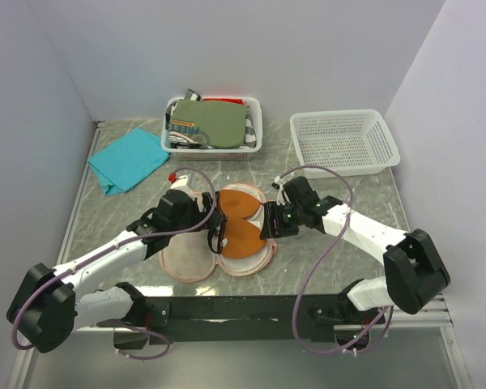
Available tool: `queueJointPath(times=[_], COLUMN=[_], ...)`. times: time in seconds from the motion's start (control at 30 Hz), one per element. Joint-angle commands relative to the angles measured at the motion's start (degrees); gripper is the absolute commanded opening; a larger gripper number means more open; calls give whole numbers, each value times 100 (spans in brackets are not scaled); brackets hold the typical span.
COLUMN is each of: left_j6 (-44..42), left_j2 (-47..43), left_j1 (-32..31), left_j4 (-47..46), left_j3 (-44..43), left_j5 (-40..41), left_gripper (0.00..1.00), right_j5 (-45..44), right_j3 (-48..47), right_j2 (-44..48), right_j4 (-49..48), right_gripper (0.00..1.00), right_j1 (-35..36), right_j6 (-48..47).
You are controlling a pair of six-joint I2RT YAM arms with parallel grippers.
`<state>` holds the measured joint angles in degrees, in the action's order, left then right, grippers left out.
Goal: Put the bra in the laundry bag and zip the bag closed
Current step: Adjust the bra in the laundry bag.
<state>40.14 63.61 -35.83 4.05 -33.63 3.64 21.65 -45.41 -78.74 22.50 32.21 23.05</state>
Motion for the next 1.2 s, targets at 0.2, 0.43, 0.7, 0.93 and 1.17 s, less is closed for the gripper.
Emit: queueJointPath(times=[0.2,0.43,0.7,0.93,1.17], left_j6=[-7,319,424,539,591], left_j2=[-323,-797,-754,-394,-174], left_j1=[-195,-661,-934,-1127,-1338], left_j4=[-352,-651,-862,-1275,-1179], left_j3=[532,1033,1078,1174,1113], left_j5=[-970,-813,-549,-382,286], left_gripper=[97,93,66,52,52], right_j5=[243,322,419,454,445], right_j3=[365,656,753,788,797], right_j2=[447,596,570,588,561], right_j4=[-659,-949,-1107,-1160,-1160], right_gripper=[59,54,51,51,51], right_j1=[23,49,66,75,75], right_j6=[568,762,868,903,886])
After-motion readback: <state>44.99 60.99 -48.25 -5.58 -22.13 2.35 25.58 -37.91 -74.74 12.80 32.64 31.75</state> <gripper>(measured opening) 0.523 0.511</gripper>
